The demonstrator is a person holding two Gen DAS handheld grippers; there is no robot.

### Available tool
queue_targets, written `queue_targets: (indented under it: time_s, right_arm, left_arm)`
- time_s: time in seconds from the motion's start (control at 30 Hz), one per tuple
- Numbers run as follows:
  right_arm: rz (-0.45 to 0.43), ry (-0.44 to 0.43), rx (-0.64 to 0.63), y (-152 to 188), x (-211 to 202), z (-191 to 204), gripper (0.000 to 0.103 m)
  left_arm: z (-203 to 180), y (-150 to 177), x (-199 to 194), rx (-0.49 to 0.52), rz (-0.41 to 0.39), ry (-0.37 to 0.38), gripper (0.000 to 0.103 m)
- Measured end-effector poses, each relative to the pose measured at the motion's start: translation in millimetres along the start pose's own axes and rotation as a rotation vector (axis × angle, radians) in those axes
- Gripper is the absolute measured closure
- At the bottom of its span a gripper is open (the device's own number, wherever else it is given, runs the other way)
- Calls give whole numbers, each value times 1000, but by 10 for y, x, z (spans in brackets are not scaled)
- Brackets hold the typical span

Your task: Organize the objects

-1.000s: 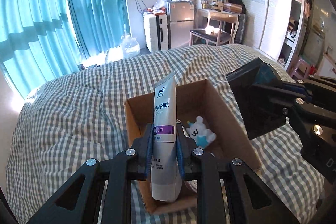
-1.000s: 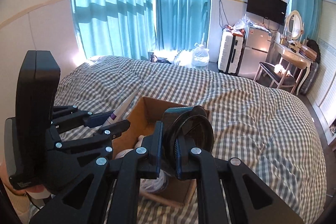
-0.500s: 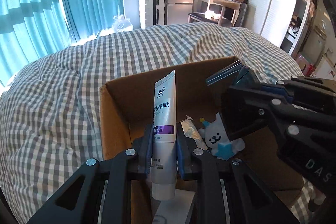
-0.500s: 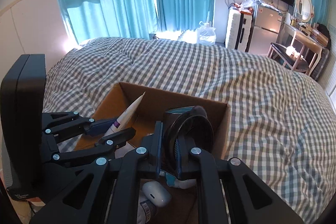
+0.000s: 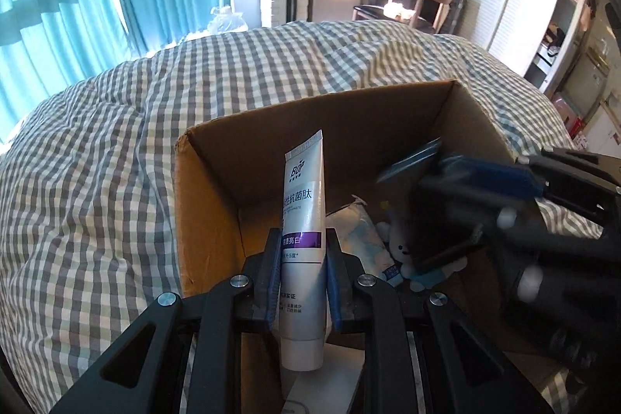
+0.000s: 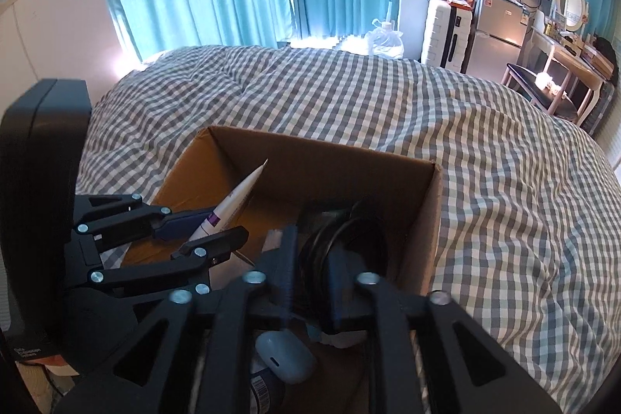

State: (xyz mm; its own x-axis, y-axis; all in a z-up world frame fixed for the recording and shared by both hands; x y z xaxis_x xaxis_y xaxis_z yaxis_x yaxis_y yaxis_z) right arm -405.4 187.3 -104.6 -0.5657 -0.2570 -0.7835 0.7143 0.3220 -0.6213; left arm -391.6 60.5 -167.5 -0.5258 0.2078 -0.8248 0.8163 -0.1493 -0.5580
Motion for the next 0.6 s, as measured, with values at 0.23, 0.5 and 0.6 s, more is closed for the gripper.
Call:
queue_targets:
  time_s: [0.23,0.5,0.6]
  right_arm:
    - [-21,37,13,65,-263,33,50]
    - [-88,102,41,53,-879,27,47]
    - [-118,122,37,21,-1124,64,47]
  left_arm:
    - [-9,82,-181,15,-43,-74,54]
    - [-140,49,-700,13,-117,-72,24]
    - [-224,32,-951,29,-158,-73,19]
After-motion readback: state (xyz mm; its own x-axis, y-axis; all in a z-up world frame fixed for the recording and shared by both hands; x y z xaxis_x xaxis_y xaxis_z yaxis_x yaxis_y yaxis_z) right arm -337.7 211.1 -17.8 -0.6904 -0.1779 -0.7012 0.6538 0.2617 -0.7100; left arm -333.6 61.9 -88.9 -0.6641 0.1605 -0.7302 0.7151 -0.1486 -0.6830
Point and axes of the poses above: each gripper's, at about its wrist camera, not at the fingertips, and x roughly the way its jaws point, z to its left, y to its underside, the point moved 1 cm from there along x, roughly the way its jaws point, and after that the axes turned 5 degrees about -x, right-handed, at the moved point
